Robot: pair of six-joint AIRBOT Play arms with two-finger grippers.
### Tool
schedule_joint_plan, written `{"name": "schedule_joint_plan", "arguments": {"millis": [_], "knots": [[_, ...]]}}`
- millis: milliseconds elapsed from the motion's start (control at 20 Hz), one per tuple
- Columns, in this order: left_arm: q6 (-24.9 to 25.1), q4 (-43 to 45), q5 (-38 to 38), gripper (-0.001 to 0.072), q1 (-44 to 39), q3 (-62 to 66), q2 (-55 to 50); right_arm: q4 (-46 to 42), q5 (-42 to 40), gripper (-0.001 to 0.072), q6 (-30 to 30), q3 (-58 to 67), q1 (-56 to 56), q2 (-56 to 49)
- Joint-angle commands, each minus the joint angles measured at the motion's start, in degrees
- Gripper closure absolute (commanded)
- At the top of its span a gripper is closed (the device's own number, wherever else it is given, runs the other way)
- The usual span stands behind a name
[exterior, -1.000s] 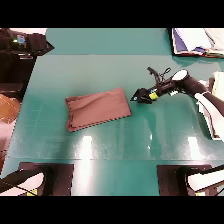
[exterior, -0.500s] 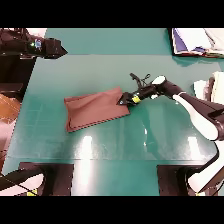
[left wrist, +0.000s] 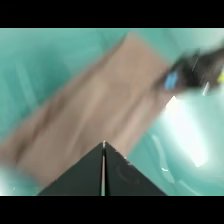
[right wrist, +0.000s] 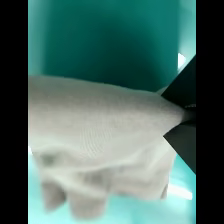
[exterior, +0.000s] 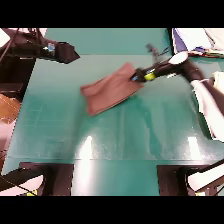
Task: Fold the shirts.
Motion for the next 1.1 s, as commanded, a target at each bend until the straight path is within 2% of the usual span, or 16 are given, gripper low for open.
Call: {"name": "schedule_joint_plan", "arguments": {"millis": [0, 250, 500, 750, 1050], "knots": [[0.3, 0.2, 3.0, 0.0684, -5.6, 0.0, 0.0, -7.7, 0.9, 0.0695, 3.5, 1.3, -12.1, 7.8], [0.3, 0.1, 6.4, 0.0684, -9.8, 0.0, 0.0, -8.6, -0.8, 0.0695, 3.2, 1.3, -32.5, 14.3], [0.0, -1.4, 6.3, 0.0684, -10.3, 0.0, 0.0, -8.1, -7.2, 0.0695, 1.8, 1.4, -45.7, 14.0], [-0.4, -1.6, 6.2, 0.0684, -10.3, 0.0, 0.0, -8.1, -10.5, 0.0695, 1.4, 4.2, -48.2, 11.0], [-0.3, -1.6, 4.7, 0.0684, -10.3, 0.0, 0.0, -8.1, -7.5, 0.0695, 1.2, 20.9, -48.3, 8.9]]}}
